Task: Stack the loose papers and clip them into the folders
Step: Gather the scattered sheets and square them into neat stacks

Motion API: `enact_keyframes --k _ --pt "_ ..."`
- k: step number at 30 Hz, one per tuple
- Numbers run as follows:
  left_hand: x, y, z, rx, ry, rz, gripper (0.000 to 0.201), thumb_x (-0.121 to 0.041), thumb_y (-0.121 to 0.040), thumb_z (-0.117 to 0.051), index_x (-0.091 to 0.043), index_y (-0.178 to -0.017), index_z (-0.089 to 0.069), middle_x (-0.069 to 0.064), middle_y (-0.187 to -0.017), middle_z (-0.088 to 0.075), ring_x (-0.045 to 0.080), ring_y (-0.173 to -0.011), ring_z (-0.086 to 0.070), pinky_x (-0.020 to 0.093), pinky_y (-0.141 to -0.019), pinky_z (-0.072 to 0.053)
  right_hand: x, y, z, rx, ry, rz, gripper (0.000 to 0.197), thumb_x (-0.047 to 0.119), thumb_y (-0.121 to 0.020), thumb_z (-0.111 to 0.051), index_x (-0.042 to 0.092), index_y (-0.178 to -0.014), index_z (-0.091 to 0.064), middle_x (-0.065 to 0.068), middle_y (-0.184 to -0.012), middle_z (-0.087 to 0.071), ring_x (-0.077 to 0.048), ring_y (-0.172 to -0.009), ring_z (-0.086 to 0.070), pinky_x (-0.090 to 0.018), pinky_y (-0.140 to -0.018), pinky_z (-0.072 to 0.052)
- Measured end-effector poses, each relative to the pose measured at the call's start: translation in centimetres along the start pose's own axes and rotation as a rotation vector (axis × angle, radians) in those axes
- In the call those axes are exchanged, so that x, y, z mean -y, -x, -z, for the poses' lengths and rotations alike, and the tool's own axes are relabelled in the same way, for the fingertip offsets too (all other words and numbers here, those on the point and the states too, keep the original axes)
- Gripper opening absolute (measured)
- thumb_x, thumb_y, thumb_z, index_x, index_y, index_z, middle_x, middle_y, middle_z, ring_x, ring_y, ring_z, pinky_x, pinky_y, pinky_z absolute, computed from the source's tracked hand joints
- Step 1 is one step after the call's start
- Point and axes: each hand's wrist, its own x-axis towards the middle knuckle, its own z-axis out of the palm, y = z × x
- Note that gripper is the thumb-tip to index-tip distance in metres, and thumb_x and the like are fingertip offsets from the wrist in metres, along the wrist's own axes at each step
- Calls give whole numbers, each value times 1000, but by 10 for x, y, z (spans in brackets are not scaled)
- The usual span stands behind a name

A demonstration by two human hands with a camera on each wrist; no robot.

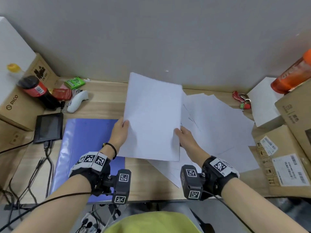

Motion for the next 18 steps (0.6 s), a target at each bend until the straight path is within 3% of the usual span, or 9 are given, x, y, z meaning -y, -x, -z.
enact_keyframes --k 3,5,8,11,15,18 --pt "19 1 17 -84 -62 70 33 -21 -101 -31 -13 -124 -53 5 -112 -61 27 -99 -58 43 -89 -49 4 -1 -15 105 -31 -62 27 11 -94 -44 13 -120 -52 -8 -101 -63 -23 -82 -61 -29 -70 -52" --pt "38 4 33 -145 -108 128 33 -18 -100 -31 -11 -123 -53 11 -117 -61 33 -104 -57 47 -92 -48 -3 0 -26 177 -54 -129 31 6 -93 -47 13 -123 -49 -8 -97 -62 -21 -76 -62 -26 -66 -53" --pt "75 7 59 -184 -228 277 36 -19 -101 -30 -8 -130 -48 15 -129 -55 39 -115 -52 53 -100 -42 -21 1 -36 286 -100 -224 34 11 -92 -55 12 -125 -48 -10 -100 -65 -24 -80 -64 -34 -81 -55" --pt "100 10 72 -227 -307 403 47 -21 -103 -31 -7 -148 -28 15 -152 -34 38 -136 -34 51 -112 -29 -35 3 -33 325 -112 -267 30 14 -94 -54 7 -124 -50 -15 -111 -64 -30 -89 -66 -40 -91 -52" --pt "93 12 66 -388 -394 391 43 -11 -97 -43 -4 -138 -35 25 -138 -43 44 -122 -44 54 -101 -38 -46 -1 -10 271 -70 -268 25 17 -96 -52 10 -119 -55 -14 -116 -65 -28 -92 -65 -39 -91 -51" --pt "71 9 51 -557 -551 294 49 -3 -86 -52 -8 -133 -41 21 -140 -36 40 -126 -35 51 -101 -31 -54 -5 17 184 -58 -281 23 17 -95 -52 12 -117 -58 -11 -114 -67 -25 -91 -65 -36 -87 -52"
